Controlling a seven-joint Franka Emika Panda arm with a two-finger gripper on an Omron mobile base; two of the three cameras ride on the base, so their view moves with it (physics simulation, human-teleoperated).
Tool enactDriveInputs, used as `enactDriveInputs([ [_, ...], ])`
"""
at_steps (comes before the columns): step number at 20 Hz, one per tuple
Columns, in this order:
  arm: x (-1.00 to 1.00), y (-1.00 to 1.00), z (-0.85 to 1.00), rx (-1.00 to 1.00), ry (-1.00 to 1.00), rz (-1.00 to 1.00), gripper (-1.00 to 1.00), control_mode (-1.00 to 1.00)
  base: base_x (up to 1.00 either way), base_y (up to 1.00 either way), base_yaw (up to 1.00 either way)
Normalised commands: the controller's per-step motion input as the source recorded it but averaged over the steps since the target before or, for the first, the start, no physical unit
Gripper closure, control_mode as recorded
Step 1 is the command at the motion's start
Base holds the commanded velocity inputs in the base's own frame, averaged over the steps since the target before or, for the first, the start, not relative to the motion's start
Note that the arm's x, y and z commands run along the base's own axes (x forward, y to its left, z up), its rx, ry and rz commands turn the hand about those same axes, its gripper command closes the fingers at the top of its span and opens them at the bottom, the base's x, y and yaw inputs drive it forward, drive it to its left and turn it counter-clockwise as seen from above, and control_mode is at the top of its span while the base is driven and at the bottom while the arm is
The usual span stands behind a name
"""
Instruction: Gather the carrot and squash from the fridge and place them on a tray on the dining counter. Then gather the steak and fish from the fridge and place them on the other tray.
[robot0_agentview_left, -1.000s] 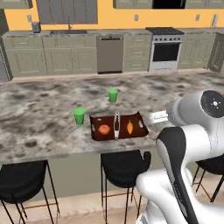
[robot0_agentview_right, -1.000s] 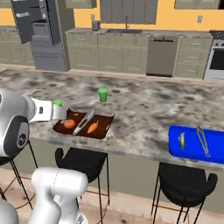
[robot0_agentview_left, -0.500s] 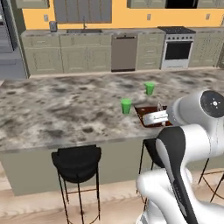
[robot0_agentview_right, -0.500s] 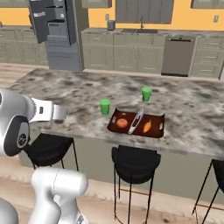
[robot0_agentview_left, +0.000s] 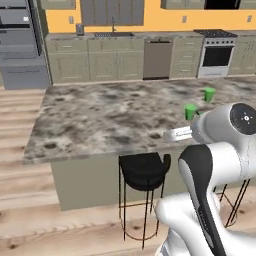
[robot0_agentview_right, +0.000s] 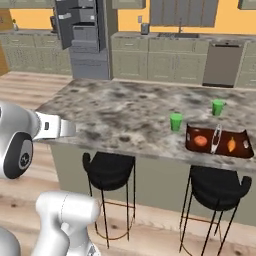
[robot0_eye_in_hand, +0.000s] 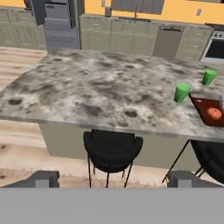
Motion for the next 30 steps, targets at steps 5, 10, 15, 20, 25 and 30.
enactDriveInputs([
  [5, 0.0, 0.0, 0.0, 0.0, 0.0, 0.0, -1.0, 1.0, 0.04, 1.0, -0.05],
  [10, 0.0, 0.0, 0.0, 0.0, 0.0, 0.0, -1.0, 1.0, 0.16, 1.0, -0.06],
  [15, 0.0, 0.0, 0.0, 0.0, 0.0, 0.0, -1.0, 1.0, 0.24, 1.0, -0.05],
  [20, 0.0, 0.0, 0.0, 0.0, 0.0, 0.0, -1.0, 1.0, 0.61, 1.0, -0.08],
  [25, 0.0, 0.0, 0.0, 0.0, 0.0, 0.0, -1.0, 1.0, 0.94, 1.0, -0.11],
  [30, 0.0, 0.0, 0.0, 0.0, 0.0, 0.0, -1.0, 1.0, 0.99, 1.0, -0.09],
])
